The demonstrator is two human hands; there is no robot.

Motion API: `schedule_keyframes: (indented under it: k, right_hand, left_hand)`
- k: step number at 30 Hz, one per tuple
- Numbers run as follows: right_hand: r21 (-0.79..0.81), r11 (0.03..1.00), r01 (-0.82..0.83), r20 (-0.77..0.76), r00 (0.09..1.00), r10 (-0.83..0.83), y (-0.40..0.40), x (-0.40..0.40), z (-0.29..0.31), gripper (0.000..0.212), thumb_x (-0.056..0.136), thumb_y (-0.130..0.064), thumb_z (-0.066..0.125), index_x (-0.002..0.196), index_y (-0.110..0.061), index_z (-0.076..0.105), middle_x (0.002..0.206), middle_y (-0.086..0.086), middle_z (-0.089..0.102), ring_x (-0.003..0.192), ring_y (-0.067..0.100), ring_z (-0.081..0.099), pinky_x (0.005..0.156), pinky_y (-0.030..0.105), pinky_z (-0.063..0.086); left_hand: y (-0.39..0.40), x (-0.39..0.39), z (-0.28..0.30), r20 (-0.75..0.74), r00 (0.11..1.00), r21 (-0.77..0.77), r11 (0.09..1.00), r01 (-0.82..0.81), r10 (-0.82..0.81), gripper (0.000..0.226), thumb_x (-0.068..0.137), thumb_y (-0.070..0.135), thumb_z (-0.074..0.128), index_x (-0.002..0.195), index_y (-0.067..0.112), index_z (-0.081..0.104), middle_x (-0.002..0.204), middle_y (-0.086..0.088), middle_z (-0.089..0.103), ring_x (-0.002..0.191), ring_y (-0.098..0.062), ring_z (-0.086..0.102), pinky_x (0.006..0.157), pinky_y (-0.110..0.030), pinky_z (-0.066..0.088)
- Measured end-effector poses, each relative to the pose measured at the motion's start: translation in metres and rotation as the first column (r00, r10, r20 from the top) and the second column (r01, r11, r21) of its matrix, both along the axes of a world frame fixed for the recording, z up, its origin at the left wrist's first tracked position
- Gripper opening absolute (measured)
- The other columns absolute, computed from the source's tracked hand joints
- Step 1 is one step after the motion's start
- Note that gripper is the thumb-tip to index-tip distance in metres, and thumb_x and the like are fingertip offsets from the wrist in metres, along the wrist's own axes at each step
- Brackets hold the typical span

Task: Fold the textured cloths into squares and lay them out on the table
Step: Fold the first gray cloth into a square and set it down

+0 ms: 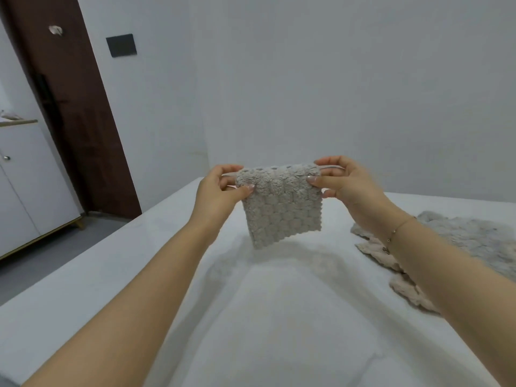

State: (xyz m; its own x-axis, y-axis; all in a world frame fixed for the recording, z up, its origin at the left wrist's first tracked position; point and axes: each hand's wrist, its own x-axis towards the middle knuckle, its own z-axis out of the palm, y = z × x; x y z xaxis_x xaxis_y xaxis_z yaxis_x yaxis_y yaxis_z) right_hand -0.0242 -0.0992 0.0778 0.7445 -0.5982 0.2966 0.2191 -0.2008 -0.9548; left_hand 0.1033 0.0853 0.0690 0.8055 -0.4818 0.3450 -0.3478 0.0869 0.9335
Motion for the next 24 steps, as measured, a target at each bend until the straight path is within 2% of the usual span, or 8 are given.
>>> schedule_keyframes:
  k: [3, 6, 8, 11, 14, 18, 21, 24]
  right_hand:
    - [-0.075, 0.997, -0.007, 0.028, 1.0, 0.009, 0.005, -0.022, -0.009, 0.032, 0.081, 0.003, 0.068, 0.107, -0.012, 0.058, 0.081, 0.005, 0.064, 0.07, 0.011, 0.065, 0.065, 0.022, 0.053]
    - [-0.201, 0.979, -0.033, -0.024, 0.999, 0.029, 0.022, -0.065, -0.043, 0.034, 0.081, 0.007, 0.067, 0.108, -0.013, 0.059, 0.084, 0.009, 0.067, 0.072, 0.011, 0.064, 0.065, 0.02, 0.052]
    - [-0.262, 0.957, -0.128, -0.119, 0.988, 0.099, 0.036, -0.098, -0.074, 0.04, 0.079, 0.006, 0.069, 0.109, -0.019, 0.06, 0.085, 0.006, 0.069, 0.08, 0.014, 0.065, 0.078, 0.026, 0.052]
    - [-0.262, 0.916, -0.305, -0.358, 0.912, 0.201, 0.051, -0.139, -0.108, 0.044, 0.078, -0.007, 0.075, 0.108, -0.037, 0.062, 0.091, -0.002, 0.068, 0.095, 0.013, 0.063, 0.093, 0.022, 0.043]
    - [-0.198, 0.914, -0.354, -0.376, 0.888, 0.263, 0.062, -0.158, -0.12, 0.036, 0.076, -0.021, 0.075, 0.108, -0.034, 0.063, 0.101, -0.001, 0.068, 0.103, 0.013, 0.063, 0.097, 0.021, 0.043]
    - [-0.054, 0.952, -0.301, -0.253, 0.926, 0.279, 0.067, -0.164, -0.121, 0.027, 0.082, -0.009, 0.067, 0.104, -0.023, 0.066, 0.083, 0.02, 0.068, 0.085, 0.023, 0.067, 0.084, 0.025, 0.051]
    - [0.038, 0.959, -0.281, -0.222, 0.933, 0.282, 0.071, -0.165, -0.118, 0.027, 0.078, -0.019, 0.064, 0.105, -0.014, 0.066, 0.073, 0.024, 0.066, 0.075, 0.024, 0.068, 0.077, 0.026, 0.054]
    - [-0.075, 0.983, -0.165, -0.202, 0.968, 0.147, 0.068, -0.158, -0.119, 0.02, 0.085, -0.021, 0.057, 0.099, -0.008, 0.065, 0.069, 0.018, 0.067, 0.064, 0.017, 0.061, 0.066, 0.026, 0.049]
  left_hand:
    - [0.012, -0.018, -0.005, 0.047, 0.998, 0.027, 0.999, 0.031, -0.032, 0.042, 0.078, 0.001, 0.073, 0.114, 0.018, 0.058, 0.09, 0.002, 0.063, 0.075, -0.006, 0.061, 0.062, -0.007, 0.047]
    - [0.044, -0.053, -0.037, 0.057, 0.99, 0.153, 0.982, 0.115, -0.125, 0.046, 0.075, 0.001, 0.076, 0.114, 0.019, 0.058, 0.098, 0.001, 0.066, 0.088, -0.01, 0.065, 0.072, -0.015, 0.053]
    - [0.071, -0.078, -0.065, 0.027, 0.987, 0.256, 0.955, 0.148, -0.16, 0.044, 0.074, 0.007, 0.078, 0.11, 0.026, 0.061, 0.1, 0.005, 0.064, 0.09, -0.009, 0.063, 0.075, -0.018, 0.052]
    - [0.101, -0.105, -0.099, 0.027, 0.987, 0.367, 0.92, 0.14, -0.16, 0.038, 0.073, 0.021, 0.08, 0.102, 0.04, 0.063, 0.098, 0.018, 0.062, 0.083, 0.005, 0.057, 0.071, -0.016, 0.044]
    - [0.114, -0.12, -0.116, 0.054, 0.986, 0.397, 0.91, 0.123, -0.157, 0.039, 0.073, 0.025, 0.079, 0.097, 0.047, 0.059, 0.09, 0.027, 0.058, 0.064, 0.01, 0.05, 0.061, -0.011, 0.036]
    - [0.12, -0.128, -0.121, 0.003, 0.992, 0.339, 0.934, 0.116, -0.125, 0.022, 0.072, 0.036, 0.077, 0.088, 0.038, 0.062, 0.08, 0.017, 0.065, 0.063, -0.001, 0.053, 0.065, -0.016, 0.038]
    - [0.123, -0.13, -0.118, -0.111, 0.983, 0.302, 0.937, 0.175, -0.148, 0.041, 0.062, 0.063, 0.068, 0.086, 0.03, 0.058, 0.069, 0.001, 0.069, 0.064, -0.014, 0.058, 0.073, -0.029, 0.042]
    - [0.113, -0.122, -0.108, -0.147, 0.988, 0.341, 0.935, 0.093, -0.045, 0.053, 0.067, 0.065, 0.068, 0.098, 0.023, 0.055, 0.062, 0.001, 0.067, 0.056, -0.009, 0.059, 0.063, -0.027, 0.04]
